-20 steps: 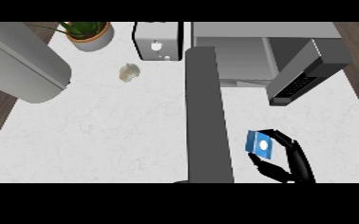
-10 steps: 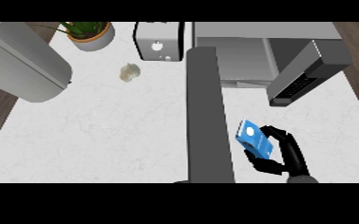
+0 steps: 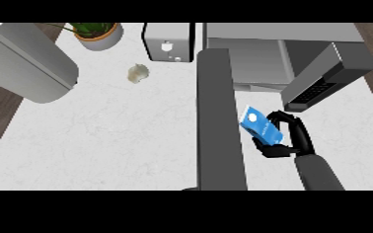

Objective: Pick up the milk, place it into the microwave and close the microwave

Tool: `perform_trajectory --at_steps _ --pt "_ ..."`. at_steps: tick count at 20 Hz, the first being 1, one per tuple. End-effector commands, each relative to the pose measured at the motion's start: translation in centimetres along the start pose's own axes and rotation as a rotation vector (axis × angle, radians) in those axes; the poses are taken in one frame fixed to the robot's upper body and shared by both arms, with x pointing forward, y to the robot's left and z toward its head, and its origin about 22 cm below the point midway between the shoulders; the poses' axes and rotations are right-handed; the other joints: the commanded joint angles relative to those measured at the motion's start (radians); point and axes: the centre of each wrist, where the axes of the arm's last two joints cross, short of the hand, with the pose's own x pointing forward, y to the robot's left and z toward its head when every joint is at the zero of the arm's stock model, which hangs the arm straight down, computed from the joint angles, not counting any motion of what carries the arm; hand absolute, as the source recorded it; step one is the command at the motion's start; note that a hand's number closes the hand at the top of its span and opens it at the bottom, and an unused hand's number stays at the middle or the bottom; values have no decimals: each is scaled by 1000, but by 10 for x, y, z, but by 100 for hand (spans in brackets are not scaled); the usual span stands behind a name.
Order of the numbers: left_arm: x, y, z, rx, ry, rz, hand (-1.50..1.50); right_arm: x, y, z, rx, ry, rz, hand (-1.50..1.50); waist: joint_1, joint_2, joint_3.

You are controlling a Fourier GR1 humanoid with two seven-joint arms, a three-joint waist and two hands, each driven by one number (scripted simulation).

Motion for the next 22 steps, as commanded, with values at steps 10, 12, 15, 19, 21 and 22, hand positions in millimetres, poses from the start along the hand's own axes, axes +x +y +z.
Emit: perform_trajectory --at_steps 10,12,15,19,21,22 --pt "13 9 4 37 22 -17 -150 41 34 -65 86 -214 -82 150 -33 -14 -3" --pt "11 21 14 27 29 -7 -150 50 35 -71 38 -218 -86 150 -34 -15 -3" --pt "10 10 -3 39 22 -12 -150 61 10 -97 -6 -198 -33 150 -37 -11 -3" --pt "7 12 2 16 43 -5 -150 77 19 -113 -7 -147 -31 150 -28 -10 -2" --pt "-9 31 8 36 43 -17 -150 89 4 -146 -1 -115 -26 150 -19 -7 -2" --pt "-5 19 3 44 48 -20 -150 104 16 -154 27 -116 -33 150 -24 -9 -3"
